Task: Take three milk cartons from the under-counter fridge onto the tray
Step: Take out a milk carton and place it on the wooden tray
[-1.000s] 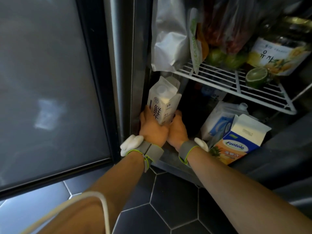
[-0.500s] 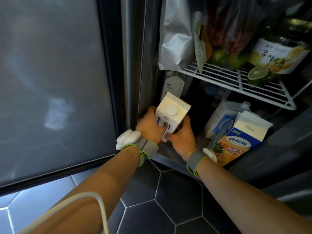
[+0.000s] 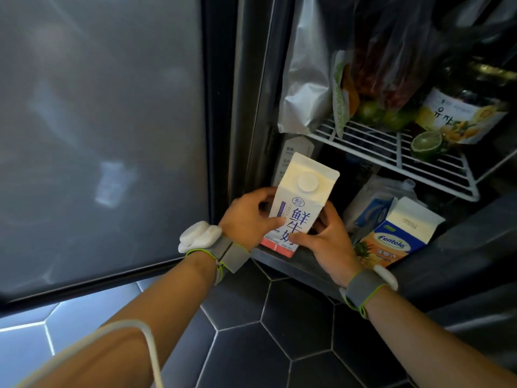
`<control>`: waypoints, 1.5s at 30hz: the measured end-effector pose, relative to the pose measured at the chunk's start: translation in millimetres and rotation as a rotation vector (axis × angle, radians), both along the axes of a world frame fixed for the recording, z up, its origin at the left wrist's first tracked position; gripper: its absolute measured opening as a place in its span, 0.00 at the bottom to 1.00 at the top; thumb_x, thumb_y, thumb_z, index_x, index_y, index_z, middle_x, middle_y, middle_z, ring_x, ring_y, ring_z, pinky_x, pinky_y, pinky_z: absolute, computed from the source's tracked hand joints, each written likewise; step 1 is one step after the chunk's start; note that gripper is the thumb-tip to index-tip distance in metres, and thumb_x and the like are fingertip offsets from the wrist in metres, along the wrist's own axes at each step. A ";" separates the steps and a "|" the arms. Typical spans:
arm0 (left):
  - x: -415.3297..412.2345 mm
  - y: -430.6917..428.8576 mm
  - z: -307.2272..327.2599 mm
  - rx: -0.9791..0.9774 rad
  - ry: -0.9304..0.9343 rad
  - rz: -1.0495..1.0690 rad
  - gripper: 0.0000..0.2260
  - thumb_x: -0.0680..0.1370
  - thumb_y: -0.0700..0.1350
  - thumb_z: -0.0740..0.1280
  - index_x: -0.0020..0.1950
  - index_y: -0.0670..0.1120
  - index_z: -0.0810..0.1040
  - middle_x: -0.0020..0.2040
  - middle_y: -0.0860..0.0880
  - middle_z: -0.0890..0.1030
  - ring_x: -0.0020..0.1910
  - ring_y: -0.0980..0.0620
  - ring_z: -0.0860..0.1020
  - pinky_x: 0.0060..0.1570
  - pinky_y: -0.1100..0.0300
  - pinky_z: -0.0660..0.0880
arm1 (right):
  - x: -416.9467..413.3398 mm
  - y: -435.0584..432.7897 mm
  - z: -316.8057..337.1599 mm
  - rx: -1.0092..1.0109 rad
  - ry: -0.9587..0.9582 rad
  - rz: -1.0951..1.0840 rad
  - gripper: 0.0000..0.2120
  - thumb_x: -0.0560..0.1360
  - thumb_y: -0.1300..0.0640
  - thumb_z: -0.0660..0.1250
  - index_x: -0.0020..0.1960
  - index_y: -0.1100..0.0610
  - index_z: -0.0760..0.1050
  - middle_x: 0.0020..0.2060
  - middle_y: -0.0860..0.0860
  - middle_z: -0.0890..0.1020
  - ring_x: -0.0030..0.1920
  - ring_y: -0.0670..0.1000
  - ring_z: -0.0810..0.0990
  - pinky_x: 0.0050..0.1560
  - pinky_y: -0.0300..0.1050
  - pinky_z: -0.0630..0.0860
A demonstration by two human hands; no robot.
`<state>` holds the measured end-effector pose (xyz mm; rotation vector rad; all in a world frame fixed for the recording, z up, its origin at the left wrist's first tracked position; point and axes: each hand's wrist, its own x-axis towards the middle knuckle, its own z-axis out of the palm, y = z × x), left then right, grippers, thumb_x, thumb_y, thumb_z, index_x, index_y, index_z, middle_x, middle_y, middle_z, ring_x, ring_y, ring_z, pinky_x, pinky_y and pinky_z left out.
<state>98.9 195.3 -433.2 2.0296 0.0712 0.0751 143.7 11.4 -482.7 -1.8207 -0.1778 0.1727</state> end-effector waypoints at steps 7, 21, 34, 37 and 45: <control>-55.0 12.3 69.8 -0.113 0.068 -0.008 0.25 0.74 0.40 0.74 0.70 0.49 0.74 0.60 0.53 0.83 0.47 0.52 0.84 0.48 0.64 0.81 | -49.8 1.5 83.1 -0.048 0.079 0.095 0.37 0.62 0.64 0.81 0.62 0.36 0.73 0.59 0.44 0.84 0.62 0.49 0.82 0.60 0.60 0.81; -194.8 36.3 317.1 -0.344 0.202 0.073 0.19 0.75 0.45 0.71 0.65 0.58 0.79 0.56 0.56 0.85 0.51 0.50 0.85 0.50 0.53 0.83 | -171.4 23.2 360.0 -0.189 0.229 0.246 0.32 0.61 0.58 0.81 0.61 0.45 0.74 0.55 0.48 0.86 0.57 0.48 0.85 0.60 0.54 0.82; -242.7 119.7 583.6 -0.625 0.076 0.154 0.21 0.75 0.51 0.71 0.69 0.57 0.76 0.62 0.52 0.83 0.61 0.47 0.82 0.59 0.43 0.80 | -192.0 119.0 644.0 -0.169 0.130 0.420 0.34 0.60 0.50 0.81 0.64 0.51 0.75 0.55 0.44 0.86 0.54 0.45 0.86 0.54 0.41 0.83; -239.5 152.1 635.3 -0.621 0.050 0.111 0.22 0.76 0.50 0.70 0.70 0.62 0.73 0.64 0.54 0.82 0.63 0.50 0.81 0.58 0.49 0.80 | -184.1 151.7 695.7 -0.108 0.122 0.438 0.33 0.58 0.48 0.81 0.61 0.47 0.76 0.54 0.43 0.87 0.54 0.47 0.86 0.54 0.47 0.83; -198.1 218.8 700.9 -0.580 0.019 0.117 0.26 0.77 0.44 0.71 0.74 0.54 0.71 0.61 0.48 0.84 0.59 0.49 0.83 0.52 0.56 0.82 | -147.3 210.7 762.2 0.024 0.114 0.448 0.26 0.69 0.56 0.79 0.63 0.43 0.74 0.54 0.50 0.87 0.52 0.53 0.88 0.50 0.55 0.85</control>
